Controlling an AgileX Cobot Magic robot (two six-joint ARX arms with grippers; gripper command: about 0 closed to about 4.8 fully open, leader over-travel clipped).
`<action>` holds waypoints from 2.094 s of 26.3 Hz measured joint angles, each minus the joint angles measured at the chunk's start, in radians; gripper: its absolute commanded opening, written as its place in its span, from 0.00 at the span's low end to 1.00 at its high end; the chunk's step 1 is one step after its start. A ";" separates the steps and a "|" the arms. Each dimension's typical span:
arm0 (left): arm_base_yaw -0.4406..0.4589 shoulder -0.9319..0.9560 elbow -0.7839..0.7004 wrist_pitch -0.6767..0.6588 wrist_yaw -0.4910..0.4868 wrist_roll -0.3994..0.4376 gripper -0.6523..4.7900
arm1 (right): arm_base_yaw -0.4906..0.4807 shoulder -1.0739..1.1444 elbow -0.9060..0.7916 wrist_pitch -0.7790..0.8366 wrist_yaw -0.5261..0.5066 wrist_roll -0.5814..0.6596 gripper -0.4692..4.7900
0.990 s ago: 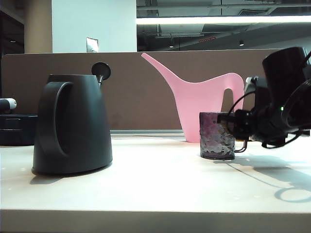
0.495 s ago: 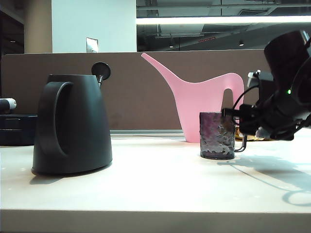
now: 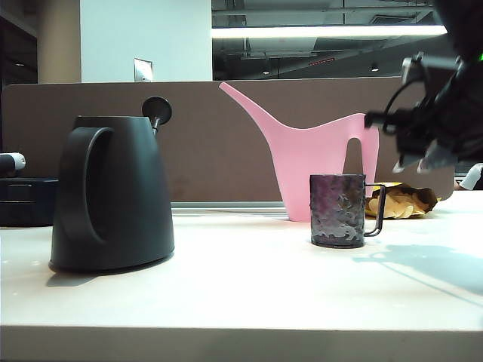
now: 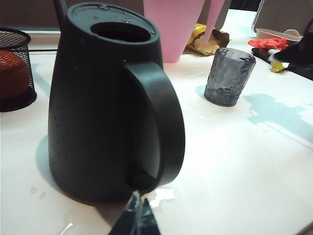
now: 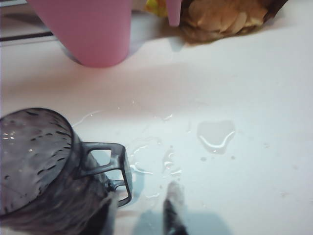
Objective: Pour the water from the cup into the kettle.
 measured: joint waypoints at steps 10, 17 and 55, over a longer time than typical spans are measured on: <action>0.000 0.000 0.000 0.000 0.000 0.000 0.11 | -0.026 -0.334 -0.021 -0.305 -0.018 -0.166 0.08; 0.000 0.000 0.000 0.001 -0.087 0.004 0.11 | -0.260 -0.690 -0.181 -0.336 -0.190 -0.185 0.08; 0.000 0.000 0.000 0.083 -0.472 0.003 0.11 | -0.368 -1.396 -0.632 -0.341 -0.293 -0.189 0.08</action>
